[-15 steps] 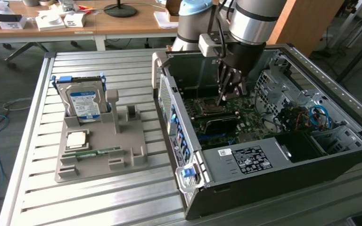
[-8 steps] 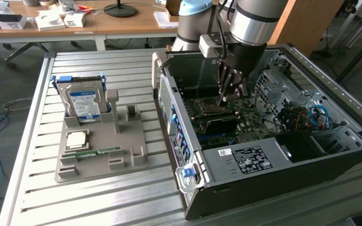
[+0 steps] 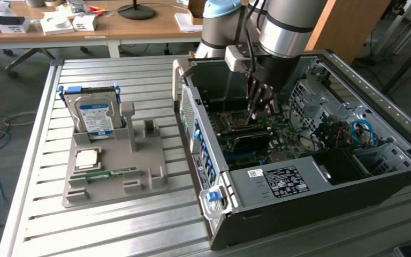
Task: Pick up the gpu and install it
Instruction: 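Press down on the gpu until it lock into place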
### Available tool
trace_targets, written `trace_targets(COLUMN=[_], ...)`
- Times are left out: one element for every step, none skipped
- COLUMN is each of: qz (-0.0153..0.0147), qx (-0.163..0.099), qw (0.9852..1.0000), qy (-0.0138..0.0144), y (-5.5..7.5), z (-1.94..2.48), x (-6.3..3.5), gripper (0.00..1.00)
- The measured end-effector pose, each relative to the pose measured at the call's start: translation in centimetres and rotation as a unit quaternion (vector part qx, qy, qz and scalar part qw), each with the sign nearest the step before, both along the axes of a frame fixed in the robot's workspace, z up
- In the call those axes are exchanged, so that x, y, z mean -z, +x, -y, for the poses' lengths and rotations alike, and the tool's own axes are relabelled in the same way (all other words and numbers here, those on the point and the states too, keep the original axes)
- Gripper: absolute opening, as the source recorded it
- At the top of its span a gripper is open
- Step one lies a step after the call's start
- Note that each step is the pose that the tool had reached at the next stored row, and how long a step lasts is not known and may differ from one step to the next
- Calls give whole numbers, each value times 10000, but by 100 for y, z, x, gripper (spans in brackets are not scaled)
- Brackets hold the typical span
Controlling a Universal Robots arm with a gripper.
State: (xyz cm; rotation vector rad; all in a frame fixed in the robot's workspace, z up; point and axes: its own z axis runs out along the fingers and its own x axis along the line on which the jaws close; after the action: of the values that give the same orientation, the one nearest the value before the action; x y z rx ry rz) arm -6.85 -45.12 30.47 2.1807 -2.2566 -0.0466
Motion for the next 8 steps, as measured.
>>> trace_targets(qz=[1, 1, 1, 1, 2, 1, 1, 1], qx=[0, 0, 0, 0, 0, 0, 0, 0], qw=[10000, 10000, 10000, 10000, 10000, 10000, 10000, 10000], qy=[0, 0, 0, 0, 1, 1, 0, 0], y=[0, -1, -1, -1, -1, -1, -2, -2], z=[0, 0, 0, 0, 0, 0, 0, 0], x=[17, 33, 46, 60, 74, 81, 80, 80], gripper=[11, 11, 11, 11, 11, 11, 11, 11])
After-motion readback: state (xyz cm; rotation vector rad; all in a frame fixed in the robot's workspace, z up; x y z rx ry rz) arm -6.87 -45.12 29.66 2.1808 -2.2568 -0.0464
